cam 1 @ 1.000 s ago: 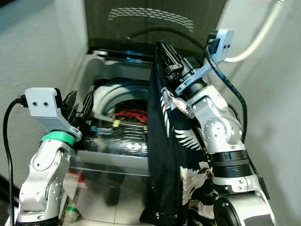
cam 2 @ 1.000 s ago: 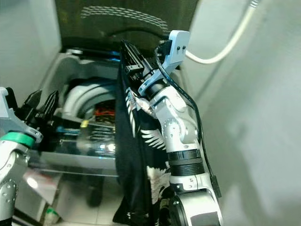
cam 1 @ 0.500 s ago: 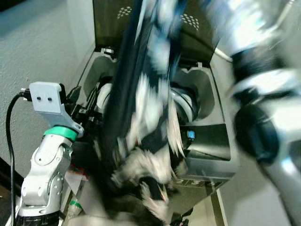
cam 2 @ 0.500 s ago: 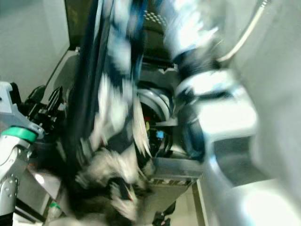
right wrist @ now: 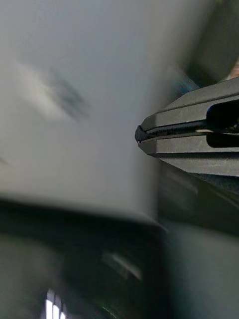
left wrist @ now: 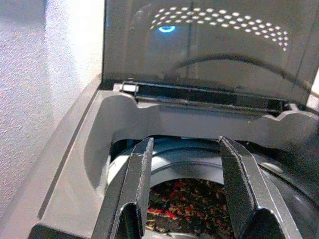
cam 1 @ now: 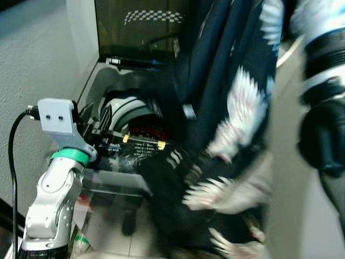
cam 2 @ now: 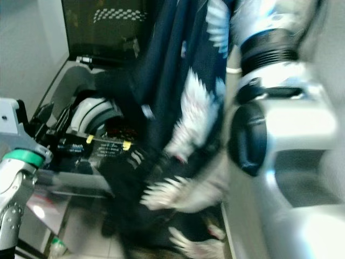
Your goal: Clothes washing
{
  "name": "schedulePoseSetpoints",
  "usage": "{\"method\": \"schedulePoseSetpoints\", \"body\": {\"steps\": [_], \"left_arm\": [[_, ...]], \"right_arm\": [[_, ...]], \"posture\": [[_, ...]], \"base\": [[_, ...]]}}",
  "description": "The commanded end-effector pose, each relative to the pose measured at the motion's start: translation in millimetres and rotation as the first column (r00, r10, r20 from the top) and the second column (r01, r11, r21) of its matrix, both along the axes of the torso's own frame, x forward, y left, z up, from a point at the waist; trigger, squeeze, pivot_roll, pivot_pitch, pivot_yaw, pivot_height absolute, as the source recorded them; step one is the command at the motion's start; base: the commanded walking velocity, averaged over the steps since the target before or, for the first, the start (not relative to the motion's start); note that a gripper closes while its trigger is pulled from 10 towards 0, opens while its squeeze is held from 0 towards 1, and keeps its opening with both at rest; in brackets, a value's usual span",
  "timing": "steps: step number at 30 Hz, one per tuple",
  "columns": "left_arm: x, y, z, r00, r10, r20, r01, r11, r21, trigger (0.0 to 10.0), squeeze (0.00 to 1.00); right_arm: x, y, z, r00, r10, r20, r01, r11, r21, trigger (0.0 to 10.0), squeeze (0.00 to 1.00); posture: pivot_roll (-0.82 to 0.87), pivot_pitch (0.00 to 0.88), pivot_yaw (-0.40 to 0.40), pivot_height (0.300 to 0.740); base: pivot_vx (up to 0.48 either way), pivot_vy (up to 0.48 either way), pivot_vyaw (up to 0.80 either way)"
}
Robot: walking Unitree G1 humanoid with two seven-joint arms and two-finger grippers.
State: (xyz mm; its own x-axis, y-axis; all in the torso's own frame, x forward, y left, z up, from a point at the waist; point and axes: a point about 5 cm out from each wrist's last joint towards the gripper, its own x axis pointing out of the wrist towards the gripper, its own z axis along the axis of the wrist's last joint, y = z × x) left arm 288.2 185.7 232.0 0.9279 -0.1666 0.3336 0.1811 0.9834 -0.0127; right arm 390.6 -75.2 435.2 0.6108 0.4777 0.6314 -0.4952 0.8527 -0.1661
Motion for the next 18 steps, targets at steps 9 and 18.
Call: {"method": "schedulePoseSetpoints", "body": {"steps": [9, 18], "left_arm": [[-1.3, 0.5, -6, 1.0, 0.002, -0.026, -0.002, 1.0, 0.001, 10.0, 0.0], [-4.7, 3.4, -9, 0.999, 0.015, -0.033, -0.016, 1.0, -0.009, 10.0, 0.0]], "right_arm": [[2.8, 62.9, -109, 0.932, 0.251, -0.262, -0.316, 0.916, -0.247, 10.0, 0.0], [-0.8, 77.0, -143, 0.886, 0.267, -0.38, -0.401, 0.853, -0.335, 10.0, 0.0]], "posture": [[0.13, 0.012, -0.044, 0.74], [0.13, 0.02, -0.059, 0.74]], "base": [[0.0, 0.0, 0.0], [0.0, 0.0, 0.0]]}}
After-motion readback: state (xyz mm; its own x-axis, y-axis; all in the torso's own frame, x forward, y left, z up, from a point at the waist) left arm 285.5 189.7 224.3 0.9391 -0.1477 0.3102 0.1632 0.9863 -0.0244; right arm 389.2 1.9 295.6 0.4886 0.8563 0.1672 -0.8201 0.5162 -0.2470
